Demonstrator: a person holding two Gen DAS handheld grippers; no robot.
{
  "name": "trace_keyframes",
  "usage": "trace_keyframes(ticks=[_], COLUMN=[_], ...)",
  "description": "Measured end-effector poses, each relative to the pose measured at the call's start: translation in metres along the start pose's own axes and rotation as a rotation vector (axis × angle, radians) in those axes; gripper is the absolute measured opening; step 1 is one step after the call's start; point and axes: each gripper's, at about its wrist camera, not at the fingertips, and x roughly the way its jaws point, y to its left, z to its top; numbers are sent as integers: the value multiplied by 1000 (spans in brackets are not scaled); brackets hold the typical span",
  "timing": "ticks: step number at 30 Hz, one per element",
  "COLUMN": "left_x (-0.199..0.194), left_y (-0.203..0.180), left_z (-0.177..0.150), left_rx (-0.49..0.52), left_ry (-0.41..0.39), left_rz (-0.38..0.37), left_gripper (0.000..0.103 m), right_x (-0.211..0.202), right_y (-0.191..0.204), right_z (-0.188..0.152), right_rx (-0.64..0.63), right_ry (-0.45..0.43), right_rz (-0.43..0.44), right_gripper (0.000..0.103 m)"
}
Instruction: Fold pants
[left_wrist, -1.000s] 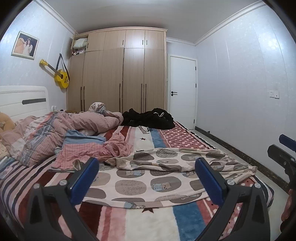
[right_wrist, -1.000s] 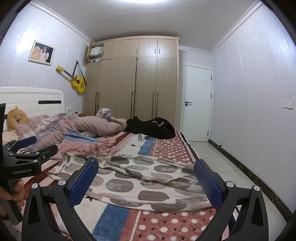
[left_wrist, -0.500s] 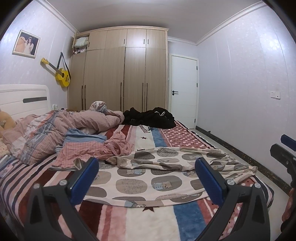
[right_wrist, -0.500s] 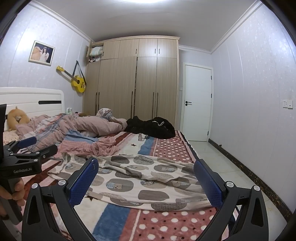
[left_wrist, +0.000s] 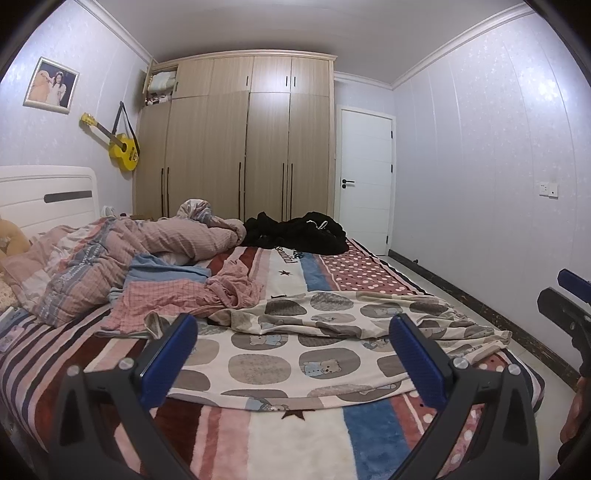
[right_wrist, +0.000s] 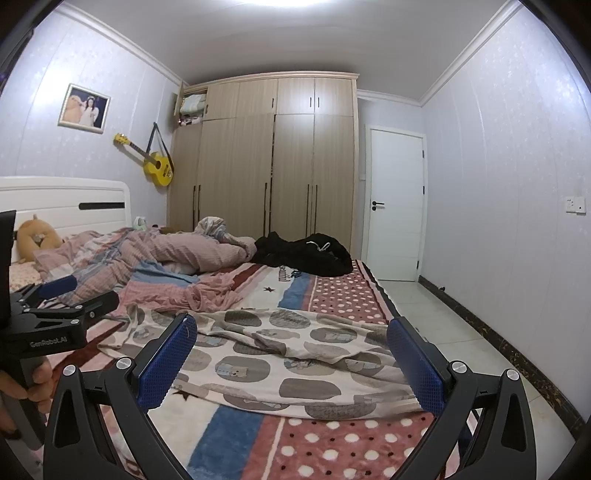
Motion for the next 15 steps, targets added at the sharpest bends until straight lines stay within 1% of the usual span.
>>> trace_keyframes(ticks=[15], left_x=[0], left_y=[3], left_z=[0], left_rx=[-6], left_ry=[7], left_rz=[8], left_gripper=[102], right_x=[-1], right_y=[2], right_z=[0], right_rx=[8], right_ry=[1], right_rz=[5], right_gripper=[103])
